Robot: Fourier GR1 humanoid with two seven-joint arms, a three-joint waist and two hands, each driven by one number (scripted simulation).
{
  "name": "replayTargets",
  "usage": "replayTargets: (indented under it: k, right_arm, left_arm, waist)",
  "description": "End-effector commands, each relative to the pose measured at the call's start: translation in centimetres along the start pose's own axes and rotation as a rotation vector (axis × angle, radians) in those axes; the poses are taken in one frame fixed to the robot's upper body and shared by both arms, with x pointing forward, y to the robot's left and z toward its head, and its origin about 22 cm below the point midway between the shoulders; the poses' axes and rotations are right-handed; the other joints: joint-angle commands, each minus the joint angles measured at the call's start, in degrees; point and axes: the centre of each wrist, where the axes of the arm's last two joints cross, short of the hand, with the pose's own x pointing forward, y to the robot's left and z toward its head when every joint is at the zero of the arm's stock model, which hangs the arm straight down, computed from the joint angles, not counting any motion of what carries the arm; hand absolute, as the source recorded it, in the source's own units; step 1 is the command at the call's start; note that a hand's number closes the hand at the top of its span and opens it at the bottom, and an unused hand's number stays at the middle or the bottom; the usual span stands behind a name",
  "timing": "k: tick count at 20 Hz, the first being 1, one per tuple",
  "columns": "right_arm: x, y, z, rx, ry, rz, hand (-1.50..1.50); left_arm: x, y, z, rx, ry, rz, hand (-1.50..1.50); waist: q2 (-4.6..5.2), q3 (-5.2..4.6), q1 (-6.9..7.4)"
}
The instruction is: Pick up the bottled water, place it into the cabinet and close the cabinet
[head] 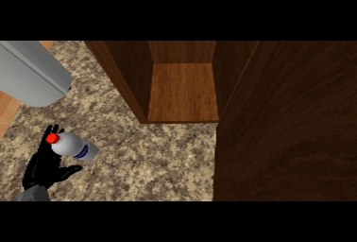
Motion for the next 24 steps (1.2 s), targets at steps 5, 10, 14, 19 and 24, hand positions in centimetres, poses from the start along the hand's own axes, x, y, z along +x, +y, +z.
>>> replayTargets:
  k: [5, 10, 14, 19, 24]
  right_arm:
    - [0.6, 0.5, 0.3, -0.001, 0.006, -0.001, -1.5]
    - [-0.6, 1.2, -1.3, -0.007, 0.01, -0.009, -1.5]
    - [-0.3, 1.1, -1.0, 0.0, -0.002, -0.032, -1.5]
    - [-0.7, 0.0, -1.1, 0.006, 0.012, -0.015, -1.5]
    - [-0.1, -0.1, -0.3, 0.007, 0.005, -0.018, -1.5]
  left_arm:
    - [-2.2, -1.3, 0.6, -0.034, -0.003, 0.092, -1.5]
    - [-2.1, -3.9, -1.6, -0.102, 0.046, 0.174, -1.5]
    - [-1.6, -3.0, -1.5, -0.109, 0.027, 0.193, -1.5]
    - [-1.5, -2.6, -1.3, -0.173, 0.054, 0.223, -1.5]
    - [-3.6, -5.0, -0.6, -0.22, 0.019, 0.218, 1.5]
  waist:
    - [0.21, -0.11, -0.69]
    - [0.21, -0.07, -0.35]
    - [0.16, -0.06, -0.3]
    - [0.19, -0.05, -0.29]
    - [0.05, -0.02, -0.31]
